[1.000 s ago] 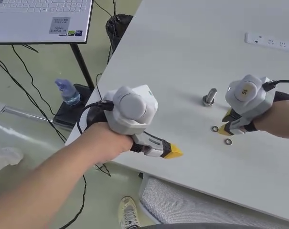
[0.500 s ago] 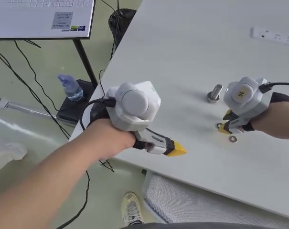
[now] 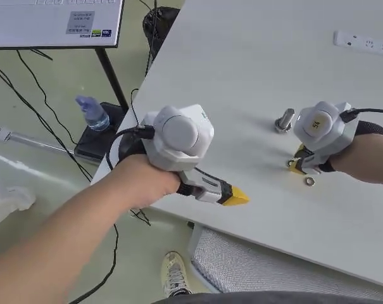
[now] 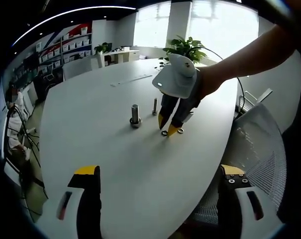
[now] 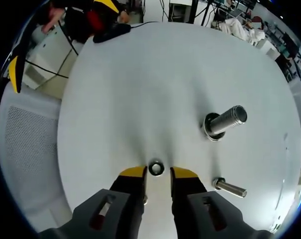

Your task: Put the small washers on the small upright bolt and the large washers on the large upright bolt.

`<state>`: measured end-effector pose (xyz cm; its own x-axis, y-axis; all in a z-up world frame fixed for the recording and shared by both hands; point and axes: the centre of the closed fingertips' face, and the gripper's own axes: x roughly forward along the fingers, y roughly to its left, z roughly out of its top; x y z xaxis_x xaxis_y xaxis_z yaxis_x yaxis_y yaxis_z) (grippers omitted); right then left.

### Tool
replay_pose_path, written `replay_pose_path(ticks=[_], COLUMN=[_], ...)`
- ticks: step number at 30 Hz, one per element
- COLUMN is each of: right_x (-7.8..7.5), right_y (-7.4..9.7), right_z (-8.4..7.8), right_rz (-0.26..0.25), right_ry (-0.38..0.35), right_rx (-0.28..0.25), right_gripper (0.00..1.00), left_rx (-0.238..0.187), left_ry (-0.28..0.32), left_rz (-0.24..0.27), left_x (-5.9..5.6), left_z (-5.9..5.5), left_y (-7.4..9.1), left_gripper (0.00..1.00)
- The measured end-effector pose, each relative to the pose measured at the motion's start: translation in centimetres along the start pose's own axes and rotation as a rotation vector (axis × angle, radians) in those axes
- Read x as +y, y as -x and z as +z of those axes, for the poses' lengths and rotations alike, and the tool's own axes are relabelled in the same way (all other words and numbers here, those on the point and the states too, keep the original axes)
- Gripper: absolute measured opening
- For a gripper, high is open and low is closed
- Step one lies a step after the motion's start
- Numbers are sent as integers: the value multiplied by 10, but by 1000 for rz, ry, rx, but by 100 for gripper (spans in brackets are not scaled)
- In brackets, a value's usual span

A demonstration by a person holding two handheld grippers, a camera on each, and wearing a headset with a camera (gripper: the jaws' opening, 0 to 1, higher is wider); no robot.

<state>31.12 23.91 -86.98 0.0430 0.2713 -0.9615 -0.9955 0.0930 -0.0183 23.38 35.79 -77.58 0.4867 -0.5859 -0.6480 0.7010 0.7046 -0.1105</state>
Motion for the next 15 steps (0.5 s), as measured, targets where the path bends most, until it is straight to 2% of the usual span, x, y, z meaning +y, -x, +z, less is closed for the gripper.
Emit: replay_pose_path(ticks=[4,11,15], right_x=[1,3,4], right_y=[0,1,1], right_z=[0,-1,-1], right_rz=[0,0,-3], right_ry=[-14,4,-6], right_rx=[3,14,9], right_gripper=[19,15,15], left_rx=[5,12,31], left_ry=[-2,1,-8], left_rz=[5,11,9], left_x=[2,2,0], left_z=[-1,-3,-8], left_y=[0,2,3], left_gripper=[98,96,95])
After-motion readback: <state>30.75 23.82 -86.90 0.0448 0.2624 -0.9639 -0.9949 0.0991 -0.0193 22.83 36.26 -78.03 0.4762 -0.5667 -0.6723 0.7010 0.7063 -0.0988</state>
